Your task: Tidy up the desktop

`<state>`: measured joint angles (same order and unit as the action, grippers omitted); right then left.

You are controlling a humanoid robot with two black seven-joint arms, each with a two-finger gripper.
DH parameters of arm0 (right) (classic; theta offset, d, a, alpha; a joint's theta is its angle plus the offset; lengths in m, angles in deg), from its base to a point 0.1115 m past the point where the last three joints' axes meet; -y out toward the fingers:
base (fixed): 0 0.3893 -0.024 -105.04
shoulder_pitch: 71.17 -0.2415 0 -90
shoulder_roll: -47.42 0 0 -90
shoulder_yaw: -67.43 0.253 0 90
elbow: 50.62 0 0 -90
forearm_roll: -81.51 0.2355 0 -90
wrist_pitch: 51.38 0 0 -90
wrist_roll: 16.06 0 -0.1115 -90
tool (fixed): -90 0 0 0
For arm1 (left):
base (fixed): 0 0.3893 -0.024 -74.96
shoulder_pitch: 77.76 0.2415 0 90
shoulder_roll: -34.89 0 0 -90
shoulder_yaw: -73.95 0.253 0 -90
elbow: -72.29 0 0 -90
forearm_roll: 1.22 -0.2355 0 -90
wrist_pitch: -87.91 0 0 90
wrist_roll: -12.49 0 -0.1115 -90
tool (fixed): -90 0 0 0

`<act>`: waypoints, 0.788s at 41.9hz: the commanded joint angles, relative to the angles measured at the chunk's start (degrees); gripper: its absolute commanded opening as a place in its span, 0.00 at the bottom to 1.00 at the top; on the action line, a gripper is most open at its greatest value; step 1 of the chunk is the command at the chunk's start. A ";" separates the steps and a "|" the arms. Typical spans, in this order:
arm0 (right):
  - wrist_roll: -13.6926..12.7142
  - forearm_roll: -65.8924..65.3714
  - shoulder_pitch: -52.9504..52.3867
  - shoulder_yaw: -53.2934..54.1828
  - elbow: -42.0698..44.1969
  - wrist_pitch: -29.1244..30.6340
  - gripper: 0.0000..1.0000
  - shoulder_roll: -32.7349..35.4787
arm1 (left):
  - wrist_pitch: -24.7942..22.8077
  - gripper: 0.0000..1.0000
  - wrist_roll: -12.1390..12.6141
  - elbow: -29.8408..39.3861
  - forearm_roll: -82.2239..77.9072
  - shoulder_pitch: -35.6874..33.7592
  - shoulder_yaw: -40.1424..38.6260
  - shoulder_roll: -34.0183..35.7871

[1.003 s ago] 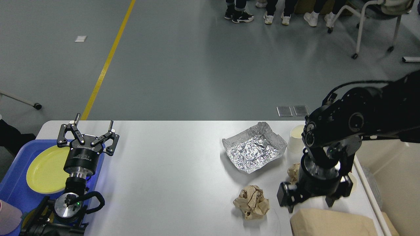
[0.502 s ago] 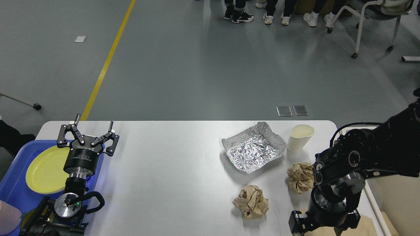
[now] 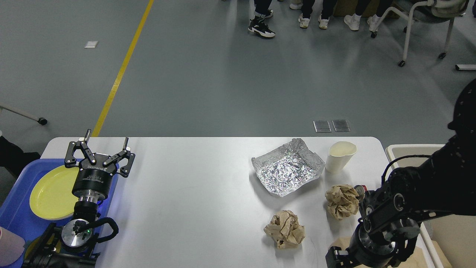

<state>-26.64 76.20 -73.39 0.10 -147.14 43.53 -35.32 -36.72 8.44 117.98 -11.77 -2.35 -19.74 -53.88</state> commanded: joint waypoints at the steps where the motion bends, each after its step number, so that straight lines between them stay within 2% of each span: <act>1: -0.06 -0.31 3.80 -1.93 1.68 -4.03 0.95 -1.37 | 0.00 0.96 0.01 0.01 0.00 0.00 0.00 -0.01; 17: -0.32 -1.98 8.98 -2.20 4.14 -6.93 0.95 -4.18 | 0.00 0.96 0.01 0.01 0.00 0.00 0.00 -0.01; 22: -0.32 -2.07 9.78 -2.20 4.40 -7.02 0.80 -4.53 | 0.00 0.96 0.01 0.01 0.00 0.00 0.00 -0.01; 26: -0.41 -2.07 10.04 -2.28 5.46 -7.02 0.57 -4.62 | 0.00 0.96 0.01 -0.08 0.00 0.00 0.00 0.08; 30: -1.02 -2.07 10.57 -2.37 5.99 -7.02 0.52 -4.62 | 0.00 0.96 0.01 0.01 0.00 0.00 0.00 -0.01; 33: -0.94 -2.15 10.66 -2.55 6.16 -7.02 0.41 -4.62 | 0.00 0.96 0.01 0.01 0.00 0.00 0.00 0.00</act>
<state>-27.39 74.12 -63.03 -2.22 -141.47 36.50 -39.94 -36.72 8.46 117.98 -11.77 -2.35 -19.74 -53.88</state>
